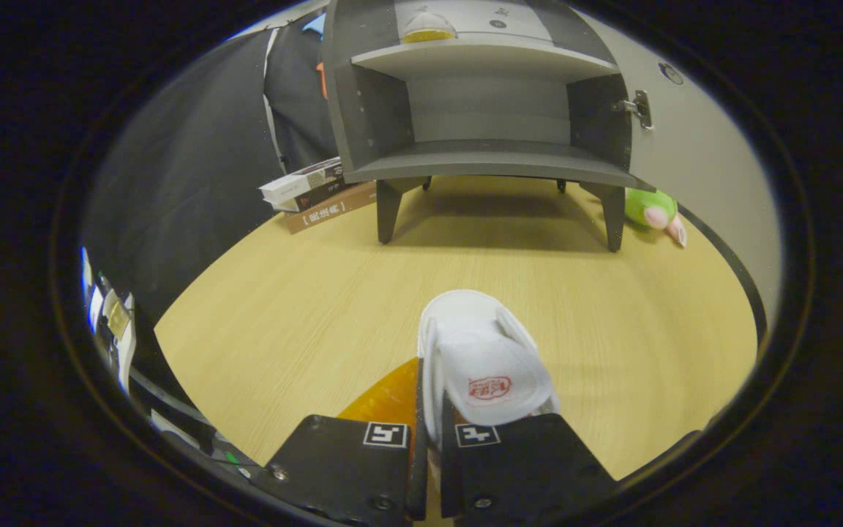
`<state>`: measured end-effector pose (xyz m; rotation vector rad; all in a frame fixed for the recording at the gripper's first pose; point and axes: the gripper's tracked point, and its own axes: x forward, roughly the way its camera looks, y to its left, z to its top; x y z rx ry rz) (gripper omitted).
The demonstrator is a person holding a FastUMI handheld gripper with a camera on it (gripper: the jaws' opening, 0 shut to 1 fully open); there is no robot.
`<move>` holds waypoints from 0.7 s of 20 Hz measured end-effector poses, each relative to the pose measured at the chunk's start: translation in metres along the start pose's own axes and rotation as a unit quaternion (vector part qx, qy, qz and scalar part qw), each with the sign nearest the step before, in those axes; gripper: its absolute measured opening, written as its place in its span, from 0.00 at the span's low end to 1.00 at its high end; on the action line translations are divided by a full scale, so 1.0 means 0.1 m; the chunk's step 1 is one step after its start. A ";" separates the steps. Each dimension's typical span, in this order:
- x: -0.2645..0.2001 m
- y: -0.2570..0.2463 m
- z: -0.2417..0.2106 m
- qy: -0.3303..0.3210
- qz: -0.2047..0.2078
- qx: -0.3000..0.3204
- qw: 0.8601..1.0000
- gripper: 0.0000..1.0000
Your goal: Open the shoe cabinet door, grab the shoes and put them into the shoe cabinet, then close the shoe cabinet door.
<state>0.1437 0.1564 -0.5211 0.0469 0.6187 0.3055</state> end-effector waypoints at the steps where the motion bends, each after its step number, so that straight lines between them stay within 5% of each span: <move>1: -0.05 0.01 0.04 -0.002 0.000 0.005 1.000 0.10; 14: -1.16 -0.08 1.78 -0.097 -0.056 -0.010 0.994 0.09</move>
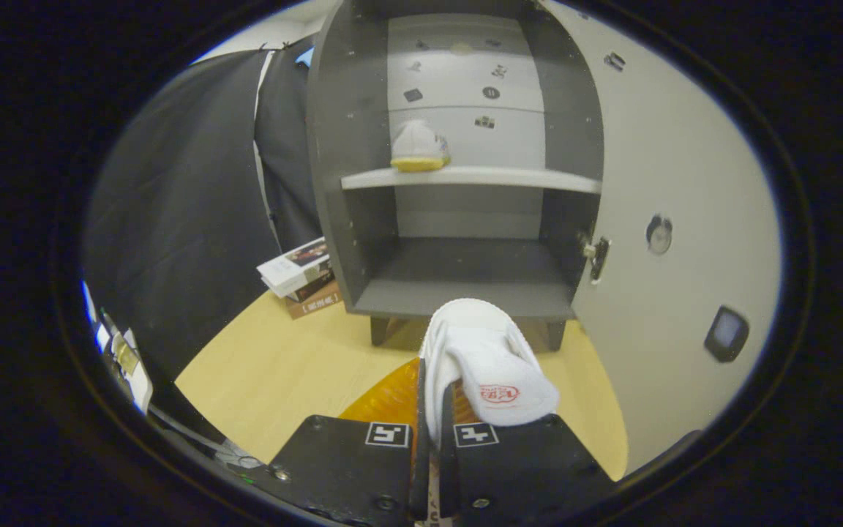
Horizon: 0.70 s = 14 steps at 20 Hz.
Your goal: Open the shoe cabinet door, grab the shoes and put them into the shoe cabinet, then close the shoe cabinet door.
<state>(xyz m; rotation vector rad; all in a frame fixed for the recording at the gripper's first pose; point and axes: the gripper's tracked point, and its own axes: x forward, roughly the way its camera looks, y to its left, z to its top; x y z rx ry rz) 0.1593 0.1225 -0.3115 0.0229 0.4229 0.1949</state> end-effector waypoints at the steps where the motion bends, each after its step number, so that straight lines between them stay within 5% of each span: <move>1: -0.04 -0.01 0.18 -0.010 -0.003 -0.001 1.000 0.09; 14: 0.20 -0.22 2.23 -0.095 -0.016 -0.032 0.995 0.09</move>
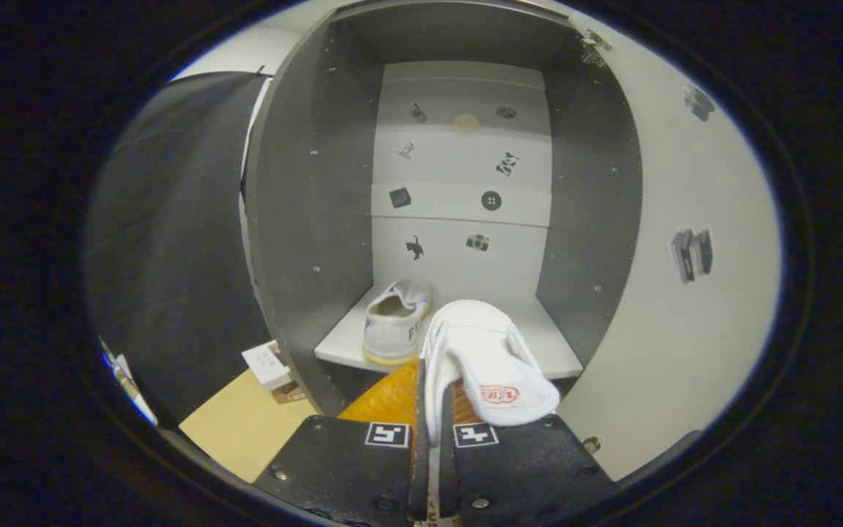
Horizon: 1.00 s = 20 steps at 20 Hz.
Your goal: Open the shoe cabinet door, grab the shoes and put them into the shoe cabinet, then close the shoe cabinet door.
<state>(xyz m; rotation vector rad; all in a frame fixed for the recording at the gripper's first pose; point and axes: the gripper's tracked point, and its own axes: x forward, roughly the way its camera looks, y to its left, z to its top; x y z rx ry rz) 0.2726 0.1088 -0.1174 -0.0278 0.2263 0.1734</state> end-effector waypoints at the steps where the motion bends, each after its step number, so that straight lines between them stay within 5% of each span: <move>1: 0.12 -0.03 0.11 -0.004 0.000 -0.003 1.000 0.09; 8: 1.04 -0.15 0.60 -0.005 -0.006 -0.015 1.000 0.09; 20: 2.03 -0.33 0.18 0.111 -0.007 0.030 0.993 0.09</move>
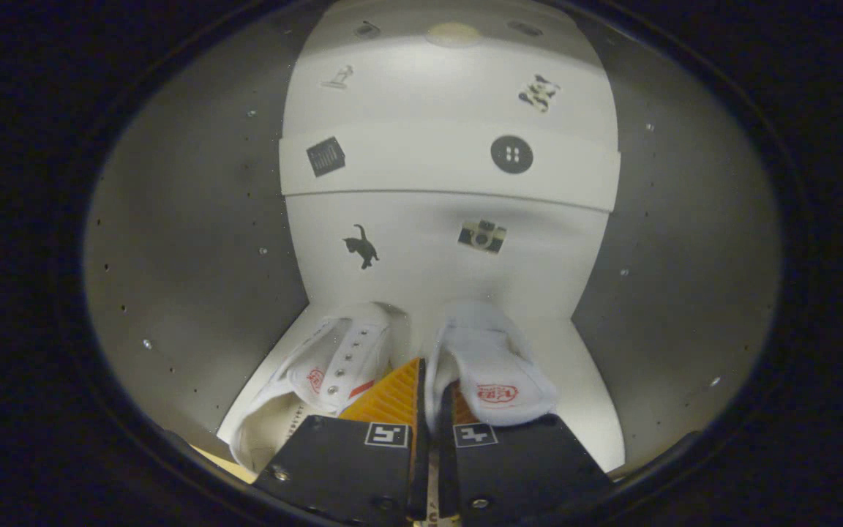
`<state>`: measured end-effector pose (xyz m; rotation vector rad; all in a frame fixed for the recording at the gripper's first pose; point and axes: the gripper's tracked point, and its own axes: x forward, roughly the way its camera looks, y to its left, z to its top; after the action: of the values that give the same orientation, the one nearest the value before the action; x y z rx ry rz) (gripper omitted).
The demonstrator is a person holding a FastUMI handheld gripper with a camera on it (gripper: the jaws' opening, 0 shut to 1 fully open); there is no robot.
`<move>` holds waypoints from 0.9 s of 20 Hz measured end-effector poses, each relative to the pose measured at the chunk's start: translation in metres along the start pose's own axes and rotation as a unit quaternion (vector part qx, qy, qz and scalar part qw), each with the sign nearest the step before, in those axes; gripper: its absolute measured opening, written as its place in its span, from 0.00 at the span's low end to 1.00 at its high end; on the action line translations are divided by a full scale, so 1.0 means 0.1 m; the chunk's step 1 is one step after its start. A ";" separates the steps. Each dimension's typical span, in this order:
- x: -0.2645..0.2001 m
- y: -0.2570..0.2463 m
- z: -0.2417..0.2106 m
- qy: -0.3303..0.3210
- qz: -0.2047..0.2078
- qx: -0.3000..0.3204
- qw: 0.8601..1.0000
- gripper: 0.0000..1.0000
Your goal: Open the shoe cabinet door, grab the shoes and put them into the shoe cabinet, then close the shoe cabinet door.
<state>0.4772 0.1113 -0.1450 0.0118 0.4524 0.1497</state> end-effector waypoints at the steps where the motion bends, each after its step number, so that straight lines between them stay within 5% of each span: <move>1: 0.01 0.00 -0.01 0.009 0.000 0.005 1.000 0.09; 8: 0.07 -0.11 -0.05 0.012 -0.040 0.007 0.999 0.19; 13: -0.03 -0.06 -0.01 -0.005 -0.047 0.004 0.999 0.60; 18: -0.17 -0.02 -0.01 -0.020 -0.050 -0.006 0.999 0.62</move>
<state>0.4614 0.1067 -0.1387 -0.0186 0.4121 0.0543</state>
